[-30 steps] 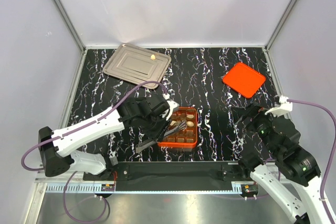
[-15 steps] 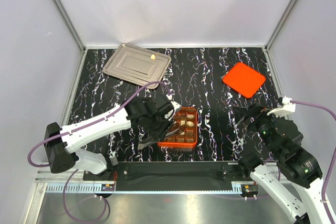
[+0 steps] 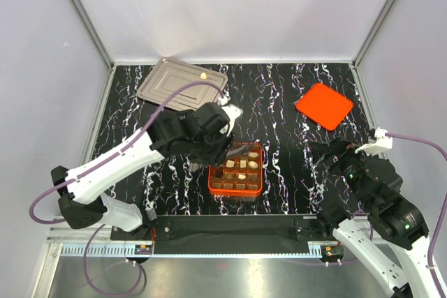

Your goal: Pack the chocolate

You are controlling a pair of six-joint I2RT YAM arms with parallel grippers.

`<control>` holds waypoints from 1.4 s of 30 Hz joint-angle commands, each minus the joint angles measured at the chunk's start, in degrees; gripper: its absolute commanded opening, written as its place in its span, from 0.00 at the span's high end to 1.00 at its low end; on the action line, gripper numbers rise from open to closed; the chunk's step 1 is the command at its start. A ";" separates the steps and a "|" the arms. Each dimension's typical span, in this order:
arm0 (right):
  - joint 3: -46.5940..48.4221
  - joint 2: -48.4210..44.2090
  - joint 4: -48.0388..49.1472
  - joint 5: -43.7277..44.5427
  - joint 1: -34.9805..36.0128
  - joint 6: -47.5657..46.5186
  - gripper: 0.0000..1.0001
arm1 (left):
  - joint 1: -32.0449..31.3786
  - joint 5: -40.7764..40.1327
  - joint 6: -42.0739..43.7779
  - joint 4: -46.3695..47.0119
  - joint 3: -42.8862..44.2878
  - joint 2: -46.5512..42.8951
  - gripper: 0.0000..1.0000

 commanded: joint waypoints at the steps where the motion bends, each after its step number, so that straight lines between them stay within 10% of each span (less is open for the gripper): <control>1: 2.28 1.04 -0.54 1.39 0.24 -0.90 0.00 | -0.11 -7.29 1.15 -1.95 8.39 0.75 0.53; 22: 1.32 2.97 3.50 -1.51 0.24 -1.07 0.00 | 31.25 -13.81 10.47 10.34 32.23 25.98 0.47; 42: 0.79 6.04 7.80 -4.32 0.24 -1.43 0.00 | 39.09 -10.29 13.72 23.35 39.44 49.53 0.46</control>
